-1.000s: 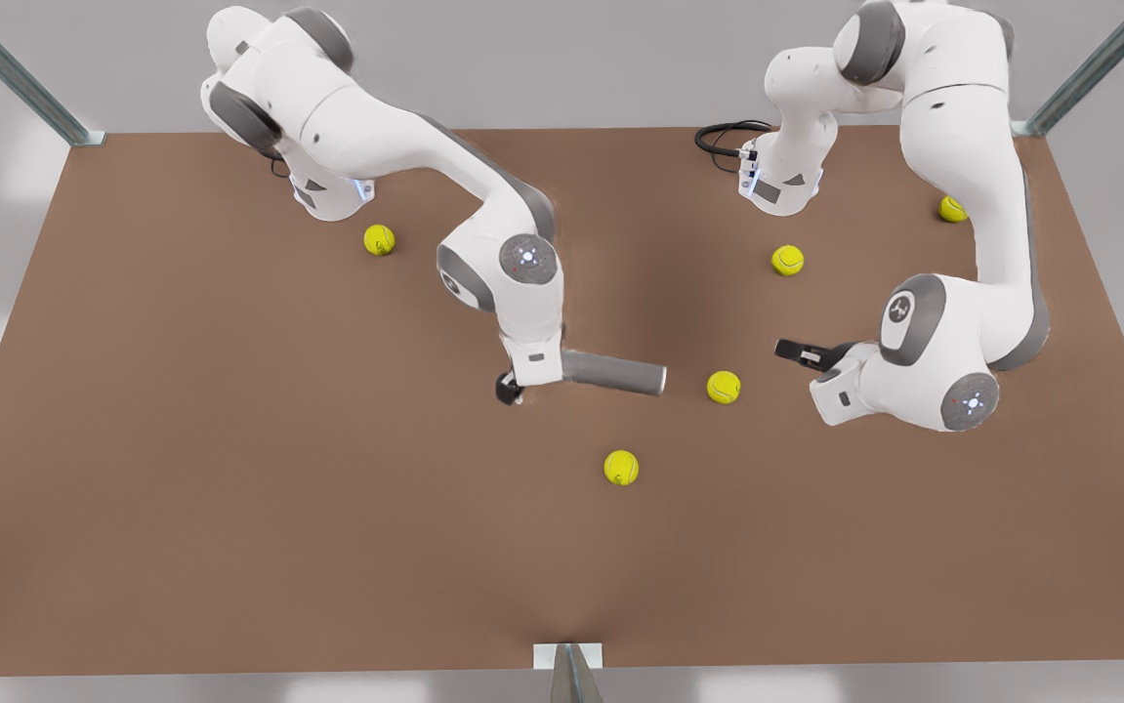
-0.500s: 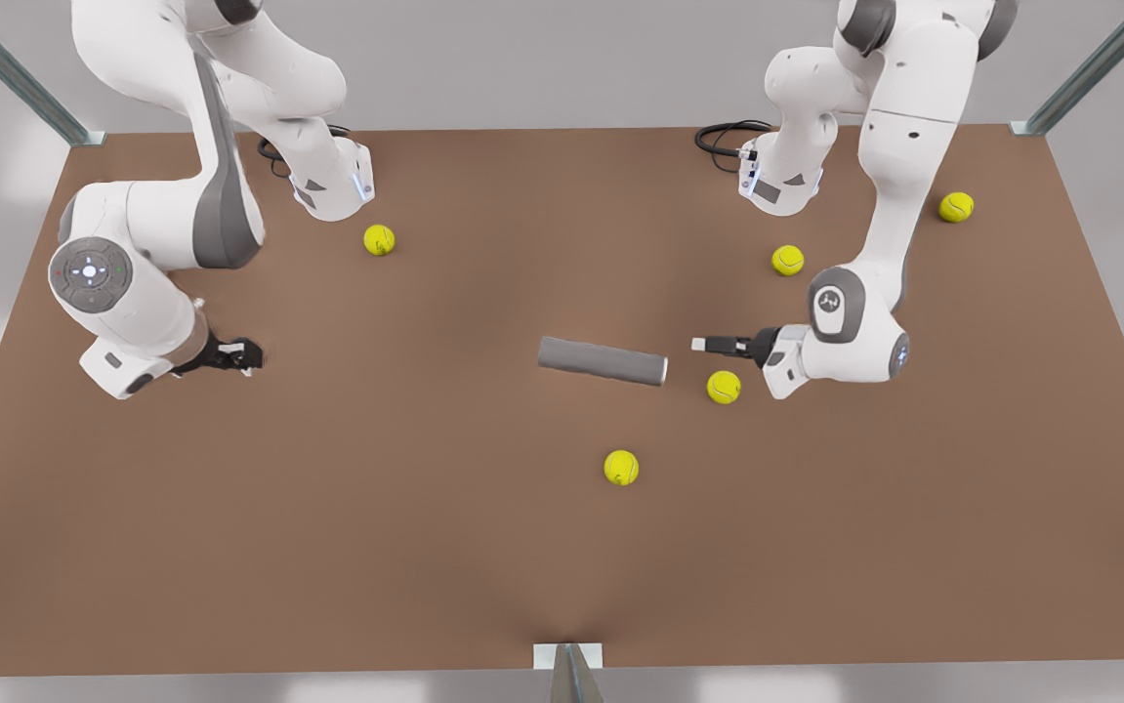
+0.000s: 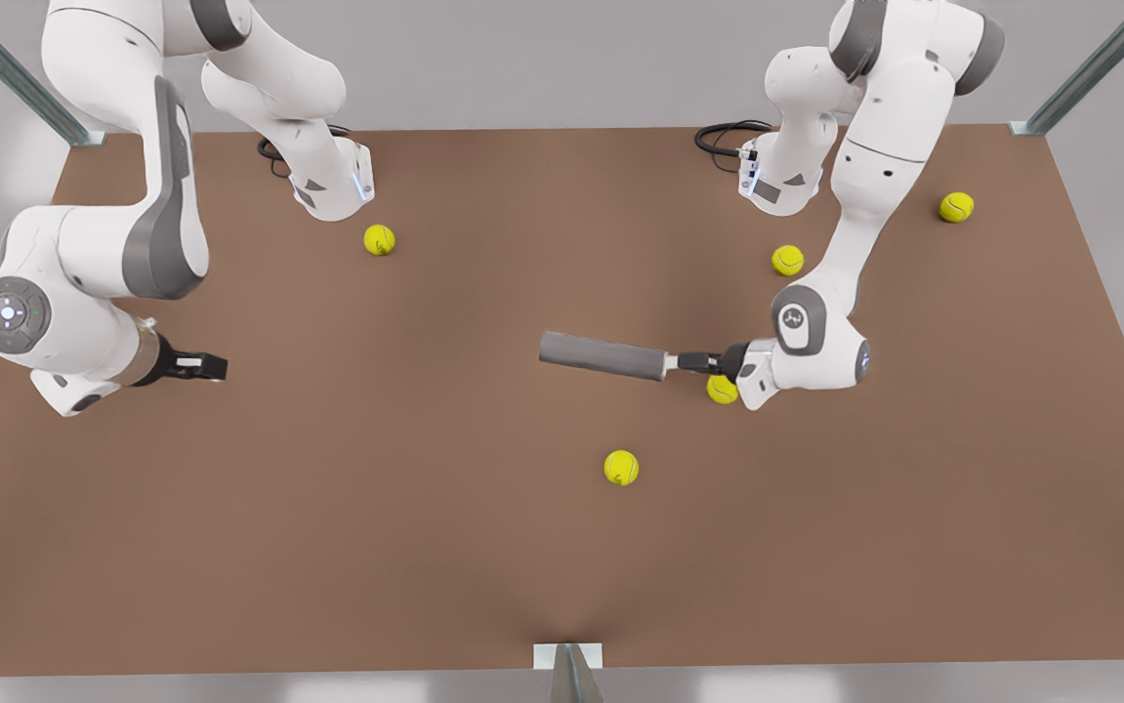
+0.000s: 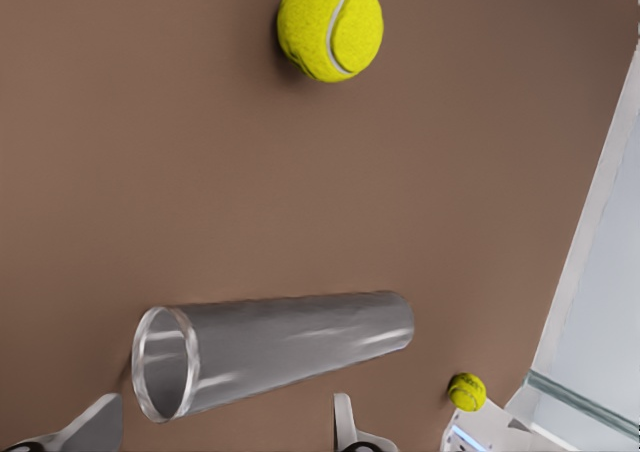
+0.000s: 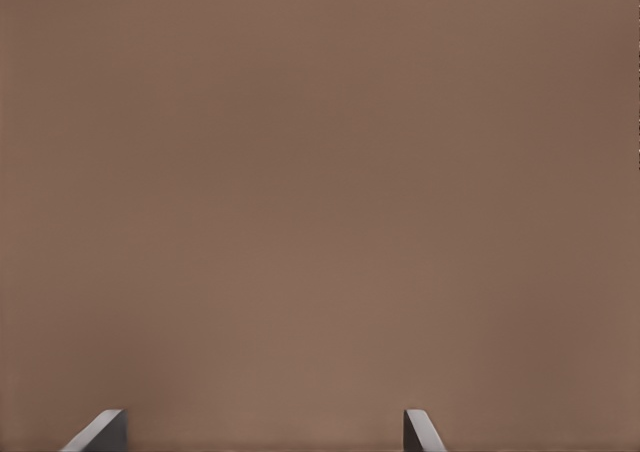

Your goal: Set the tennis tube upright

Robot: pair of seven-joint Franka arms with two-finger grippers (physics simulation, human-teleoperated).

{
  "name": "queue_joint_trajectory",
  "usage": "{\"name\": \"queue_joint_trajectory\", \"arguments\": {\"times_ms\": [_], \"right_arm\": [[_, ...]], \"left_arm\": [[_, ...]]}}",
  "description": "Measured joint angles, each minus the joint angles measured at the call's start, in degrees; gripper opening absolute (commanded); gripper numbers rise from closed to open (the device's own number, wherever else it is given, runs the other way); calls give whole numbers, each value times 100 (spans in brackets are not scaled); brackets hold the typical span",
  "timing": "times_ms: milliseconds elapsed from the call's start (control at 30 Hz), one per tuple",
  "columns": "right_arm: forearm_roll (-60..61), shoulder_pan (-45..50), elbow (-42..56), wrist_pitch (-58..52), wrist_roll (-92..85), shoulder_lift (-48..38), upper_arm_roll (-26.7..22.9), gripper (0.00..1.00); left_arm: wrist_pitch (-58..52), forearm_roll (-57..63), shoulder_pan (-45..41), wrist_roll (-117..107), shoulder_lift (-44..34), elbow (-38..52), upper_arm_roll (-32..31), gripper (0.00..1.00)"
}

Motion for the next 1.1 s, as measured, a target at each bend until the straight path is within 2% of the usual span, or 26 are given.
{"name": "queue_joint_trajectory", "arguments": {"times_ms": [400, 1100], "right_arm": [[-28, 15, 0, 0, 0, 9, 2, 100], [-3, 17, 53, 1, -16, 27, 2, 100]], "left_arm": [[53, -425, -5, 530, 369, 80, -17, 100], [273, -681, -141, 741, 856, 248, -405, 100]]}}
